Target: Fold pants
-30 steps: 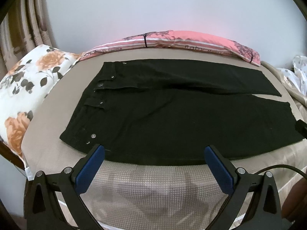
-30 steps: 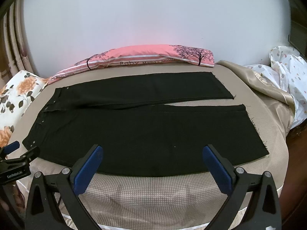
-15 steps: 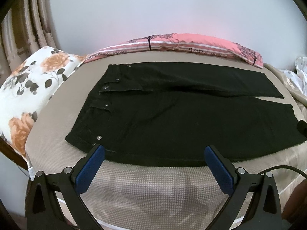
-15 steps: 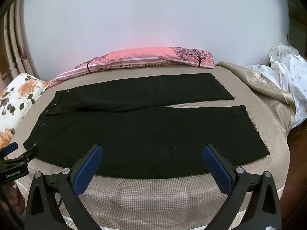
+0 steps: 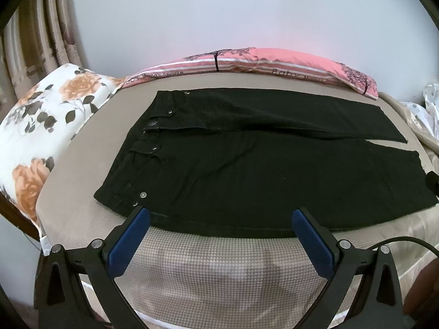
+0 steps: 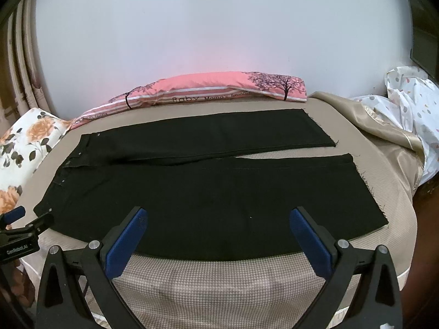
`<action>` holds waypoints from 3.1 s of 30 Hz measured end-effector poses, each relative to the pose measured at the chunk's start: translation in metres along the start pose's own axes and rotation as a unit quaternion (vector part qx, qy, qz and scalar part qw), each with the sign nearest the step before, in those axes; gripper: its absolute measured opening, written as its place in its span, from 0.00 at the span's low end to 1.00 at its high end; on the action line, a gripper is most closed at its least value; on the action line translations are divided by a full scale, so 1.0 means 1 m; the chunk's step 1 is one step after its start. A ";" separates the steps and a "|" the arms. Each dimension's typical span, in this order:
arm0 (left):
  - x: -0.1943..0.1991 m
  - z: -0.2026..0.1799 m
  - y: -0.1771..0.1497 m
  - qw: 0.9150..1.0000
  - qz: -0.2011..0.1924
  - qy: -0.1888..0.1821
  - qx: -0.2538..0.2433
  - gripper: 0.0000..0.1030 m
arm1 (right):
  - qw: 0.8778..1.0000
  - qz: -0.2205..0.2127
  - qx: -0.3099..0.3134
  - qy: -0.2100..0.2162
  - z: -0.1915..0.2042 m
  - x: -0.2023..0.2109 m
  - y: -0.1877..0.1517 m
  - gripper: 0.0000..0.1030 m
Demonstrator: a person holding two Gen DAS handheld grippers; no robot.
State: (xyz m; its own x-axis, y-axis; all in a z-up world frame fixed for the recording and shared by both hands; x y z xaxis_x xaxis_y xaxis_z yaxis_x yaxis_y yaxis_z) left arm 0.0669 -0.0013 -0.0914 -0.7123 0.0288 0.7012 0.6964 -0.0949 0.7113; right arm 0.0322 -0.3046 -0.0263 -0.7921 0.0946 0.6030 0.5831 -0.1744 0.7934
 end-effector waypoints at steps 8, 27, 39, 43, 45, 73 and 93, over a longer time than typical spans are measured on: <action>-0.001 0.002 -0.001 1.000 0.006 -0.003 0.007 1.00 | 1.000 0.000 -0.002 0.001 0.001 0.000 0.000 1.00; -0.003 0.004 -0.002 1.000 0.010 0.000 0.013 1.00 | 1.000 0.003 -0.006 0.006 0.004 0.000 0.003 1.00; -0.004 0.006 -0.002 1.000 0.013 -0.003 0.014 1.00 | 1.000 0.009 -0.008 0.006 0.003 -0.002 0.000 1.00; -0.009 0.008 0.000 1.000 0.017 -0.002 0.014 1.00 | 1.000 0.011 -0.010 0.008 0.003 -0.003 -0.001 1.00; -0.012 0.009 0.000 1.000 0.020 -0.002 0.016 1.00 | 1.000 0.013 -0.019 0.016 0.003 -0.005 -0.001 1.00; -0.158 0.178 0.157 0.978 0.051 -0.073 0.186 0.77 | 0.990 0.088 -0.011 0.113 0.082 -0.134 0.042 1.00; -0.327 0.201 0.187 0.914 0.151 -0.256 0.276 0.42 | 0.985 0.128 0.011 0.113 0.127 -0.240 0.062 1.00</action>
State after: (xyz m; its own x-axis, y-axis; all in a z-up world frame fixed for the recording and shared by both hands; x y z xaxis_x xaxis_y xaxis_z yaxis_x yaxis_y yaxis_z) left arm 0.4478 0.1716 -0.1780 -0.4442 0.5588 0.7003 0.8933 0.3363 0.2983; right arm 0.2814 -0.2140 -0.1117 -0.6365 -0.1707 0.7522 0.7713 -0.1424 0.6203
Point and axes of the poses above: each gripper's, at about its wrist camera, not at the fingertips, and x roughly against the way its jaws point, z to its left, y to its top, the point moved 10 cm from there along -x, roughly the way its jaws point, and after that the axes turned 4 degrees about -z, right-handed, at the moved point
